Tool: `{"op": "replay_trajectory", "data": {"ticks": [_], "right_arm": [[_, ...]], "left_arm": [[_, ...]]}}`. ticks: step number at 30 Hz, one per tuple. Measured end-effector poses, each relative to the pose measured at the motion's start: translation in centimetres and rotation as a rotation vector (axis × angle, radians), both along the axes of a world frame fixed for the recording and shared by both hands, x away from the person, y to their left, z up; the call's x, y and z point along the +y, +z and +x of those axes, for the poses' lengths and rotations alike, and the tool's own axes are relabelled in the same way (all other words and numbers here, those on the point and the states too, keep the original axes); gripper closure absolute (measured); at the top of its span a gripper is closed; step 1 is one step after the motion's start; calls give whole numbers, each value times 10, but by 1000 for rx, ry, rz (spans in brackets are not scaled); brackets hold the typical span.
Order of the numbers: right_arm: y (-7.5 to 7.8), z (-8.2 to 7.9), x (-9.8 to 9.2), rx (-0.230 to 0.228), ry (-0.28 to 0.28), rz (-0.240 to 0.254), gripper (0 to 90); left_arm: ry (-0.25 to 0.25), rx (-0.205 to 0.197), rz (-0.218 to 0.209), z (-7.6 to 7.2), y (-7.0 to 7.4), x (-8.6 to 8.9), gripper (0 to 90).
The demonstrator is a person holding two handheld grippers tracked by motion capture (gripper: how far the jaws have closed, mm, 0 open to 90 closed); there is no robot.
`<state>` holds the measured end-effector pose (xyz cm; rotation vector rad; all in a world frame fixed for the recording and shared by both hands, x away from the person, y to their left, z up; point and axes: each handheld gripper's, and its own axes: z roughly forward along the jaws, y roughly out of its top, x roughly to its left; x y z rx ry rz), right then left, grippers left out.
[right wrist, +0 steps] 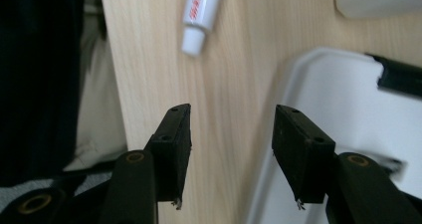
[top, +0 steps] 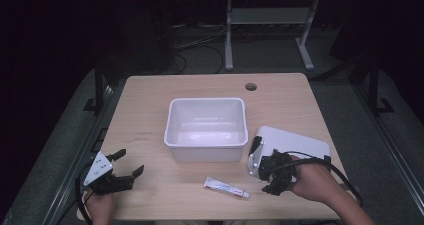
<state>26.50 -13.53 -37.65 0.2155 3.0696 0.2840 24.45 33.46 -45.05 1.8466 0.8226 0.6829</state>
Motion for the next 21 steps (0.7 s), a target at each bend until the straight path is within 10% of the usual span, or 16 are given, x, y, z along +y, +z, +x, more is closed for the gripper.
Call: {"op": "replay_trajectory", "data": {"ticks": [21], "right_arm": [[-6, -1, 36, 12, 42, 19, 473]], "left_arm": [[-1, -1, 0, 0, 0, 0, 135]]}}
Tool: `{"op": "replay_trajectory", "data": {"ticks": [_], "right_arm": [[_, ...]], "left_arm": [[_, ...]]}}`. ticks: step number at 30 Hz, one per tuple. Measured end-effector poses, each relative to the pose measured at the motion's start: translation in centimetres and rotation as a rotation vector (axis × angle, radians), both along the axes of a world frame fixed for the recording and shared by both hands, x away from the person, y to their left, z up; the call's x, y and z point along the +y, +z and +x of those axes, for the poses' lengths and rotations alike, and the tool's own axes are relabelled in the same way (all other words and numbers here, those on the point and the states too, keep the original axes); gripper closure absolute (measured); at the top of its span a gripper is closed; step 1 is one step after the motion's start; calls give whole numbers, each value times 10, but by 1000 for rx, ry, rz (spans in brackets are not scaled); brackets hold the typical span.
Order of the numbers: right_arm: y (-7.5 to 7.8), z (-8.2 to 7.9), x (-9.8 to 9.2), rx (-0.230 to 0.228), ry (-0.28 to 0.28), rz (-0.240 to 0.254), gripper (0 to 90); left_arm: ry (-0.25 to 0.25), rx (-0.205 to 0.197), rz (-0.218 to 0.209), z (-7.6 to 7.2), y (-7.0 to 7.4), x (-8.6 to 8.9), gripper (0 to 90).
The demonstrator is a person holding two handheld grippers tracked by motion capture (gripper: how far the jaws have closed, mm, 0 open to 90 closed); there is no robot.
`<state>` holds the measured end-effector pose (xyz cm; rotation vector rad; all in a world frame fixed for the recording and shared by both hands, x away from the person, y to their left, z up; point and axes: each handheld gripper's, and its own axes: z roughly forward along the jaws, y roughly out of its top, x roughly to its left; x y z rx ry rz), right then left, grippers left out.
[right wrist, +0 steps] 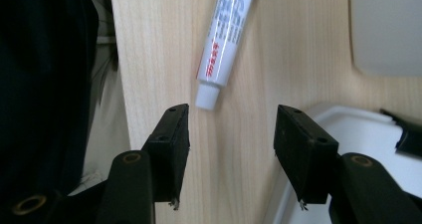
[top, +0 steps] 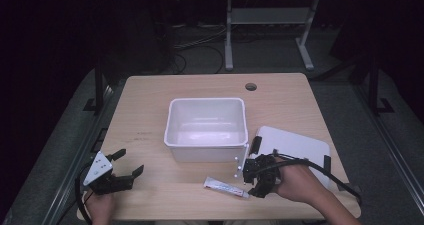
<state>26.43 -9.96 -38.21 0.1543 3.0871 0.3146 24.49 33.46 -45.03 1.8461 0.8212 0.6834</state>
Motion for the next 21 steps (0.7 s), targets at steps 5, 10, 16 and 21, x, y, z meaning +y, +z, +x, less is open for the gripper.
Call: {"op": "replay_trajectory", "data": {"ticks": [5, 10, 16, 21], "right_arm": [[4, 0, 11, -2, 13, 19, 470], [4, -1, 21, 6, 23, 33, 468], [-2, 0, 26, 23, 19, 24, 464], [-5, 1, 30, 36, 14, 29, 462]], "left_arm": [[1, -2, 0, 0, 0, 0, 136], [3, -4, -3, 0, 0, 1, 135], [1, -4, 0, 0, 0, 1, 135], [0, -3, -1, 0, 0, 0, 135]]}}
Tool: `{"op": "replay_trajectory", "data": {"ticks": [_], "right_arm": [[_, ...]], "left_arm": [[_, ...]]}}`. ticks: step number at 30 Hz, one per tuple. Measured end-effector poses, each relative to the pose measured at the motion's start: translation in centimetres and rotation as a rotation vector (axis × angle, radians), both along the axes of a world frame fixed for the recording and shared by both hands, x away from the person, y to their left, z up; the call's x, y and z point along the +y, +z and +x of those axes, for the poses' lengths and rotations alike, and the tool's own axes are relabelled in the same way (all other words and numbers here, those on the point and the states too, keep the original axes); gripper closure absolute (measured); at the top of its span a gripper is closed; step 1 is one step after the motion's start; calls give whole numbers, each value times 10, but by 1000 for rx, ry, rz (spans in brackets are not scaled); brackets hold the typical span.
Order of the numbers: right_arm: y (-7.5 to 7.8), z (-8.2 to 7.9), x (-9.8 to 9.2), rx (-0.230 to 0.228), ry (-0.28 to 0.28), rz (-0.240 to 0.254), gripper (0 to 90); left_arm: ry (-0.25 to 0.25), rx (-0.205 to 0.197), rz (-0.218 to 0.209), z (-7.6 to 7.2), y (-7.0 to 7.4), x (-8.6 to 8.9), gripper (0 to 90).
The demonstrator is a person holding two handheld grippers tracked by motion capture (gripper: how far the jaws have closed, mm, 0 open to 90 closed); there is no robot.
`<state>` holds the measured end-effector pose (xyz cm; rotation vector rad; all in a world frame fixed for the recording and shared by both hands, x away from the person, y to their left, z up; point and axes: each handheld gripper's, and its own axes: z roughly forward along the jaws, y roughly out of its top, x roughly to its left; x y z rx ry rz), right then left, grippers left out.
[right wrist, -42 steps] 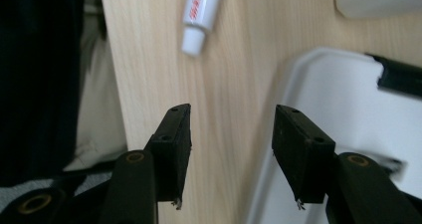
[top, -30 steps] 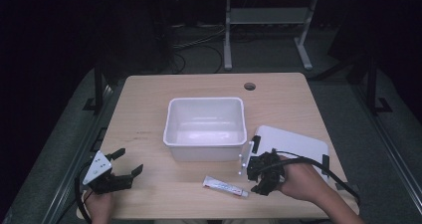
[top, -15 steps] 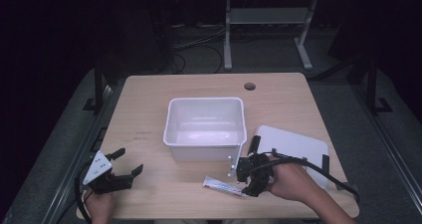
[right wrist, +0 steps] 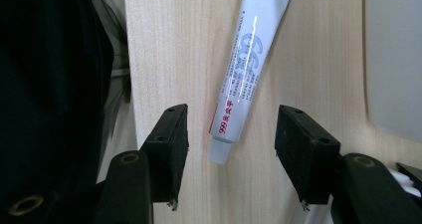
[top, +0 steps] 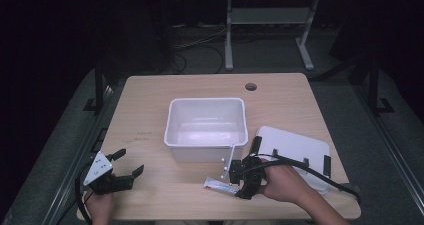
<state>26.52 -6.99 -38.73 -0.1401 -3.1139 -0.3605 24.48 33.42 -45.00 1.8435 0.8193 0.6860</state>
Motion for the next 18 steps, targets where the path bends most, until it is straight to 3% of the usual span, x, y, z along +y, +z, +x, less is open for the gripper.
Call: {"op": "replay_trajectory", "data": {"ticks": [18], "right_arm": [[-19, 5, 13, 19, 0, -21, 459]], "left_arm": [[1, -2, 0, 0, 0, 1, 135]]}}
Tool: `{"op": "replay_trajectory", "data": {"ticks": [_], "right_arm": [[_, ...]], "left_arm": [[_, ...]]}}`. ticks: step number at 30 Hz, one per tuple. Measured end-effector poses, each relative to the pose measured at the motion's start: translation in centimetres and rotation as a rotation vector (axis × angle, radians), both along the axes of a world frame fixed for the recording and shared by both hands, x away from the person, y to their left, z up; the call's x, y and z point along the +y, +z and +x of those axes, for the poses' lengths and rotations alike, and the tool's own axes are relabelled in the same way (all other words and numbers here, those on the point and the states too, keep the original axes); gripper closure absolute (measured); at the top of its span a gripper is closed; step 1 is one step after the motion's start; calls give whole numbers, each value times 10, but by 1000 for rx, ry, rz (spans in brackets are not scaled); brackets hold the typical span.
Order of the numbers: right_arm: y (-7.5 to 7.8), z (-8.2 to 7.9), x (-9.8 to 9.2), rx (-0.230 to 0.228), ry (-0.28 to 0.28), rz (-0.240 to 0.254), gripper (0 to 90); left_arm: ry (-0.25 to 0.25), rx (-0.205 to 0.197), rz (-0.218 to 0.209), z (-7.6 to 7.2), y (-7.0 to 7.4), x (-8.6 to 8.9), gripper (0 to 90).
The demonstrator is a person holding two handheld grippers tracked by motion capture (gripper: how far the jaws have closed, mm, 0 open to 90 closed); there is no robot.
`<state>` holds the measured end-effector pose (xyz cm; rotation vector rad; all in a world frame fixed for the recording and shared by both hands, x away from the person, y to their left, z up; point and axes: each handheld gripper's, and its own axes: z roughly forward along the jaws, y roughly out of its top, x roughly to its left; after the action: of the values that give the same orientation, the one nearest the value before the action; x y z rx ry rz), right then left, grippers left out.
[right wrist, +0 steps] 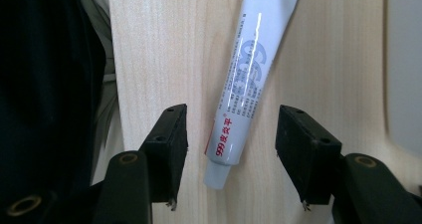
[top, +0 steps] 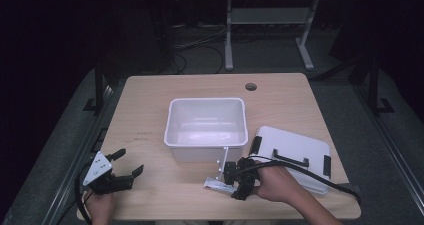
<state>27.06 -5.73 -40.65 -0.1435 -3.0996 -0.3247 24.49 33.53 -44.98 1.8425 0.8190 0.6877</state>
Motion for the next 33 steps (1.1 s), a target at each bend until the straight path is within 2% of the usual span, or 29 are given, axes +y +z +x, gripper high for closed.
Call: {"op": "replay_trajectory", "data": {"ticks": [18, 33], "right_arm": [[-16, 3, 9, 4, 3, -18, 499], [-24, 5, 13, 2, 12, -33, 590]], "left_arm": [[0, 0, 0, 0, 0, 0, 136], [1, 0, -5, 0, 0, 0, 135]]}}
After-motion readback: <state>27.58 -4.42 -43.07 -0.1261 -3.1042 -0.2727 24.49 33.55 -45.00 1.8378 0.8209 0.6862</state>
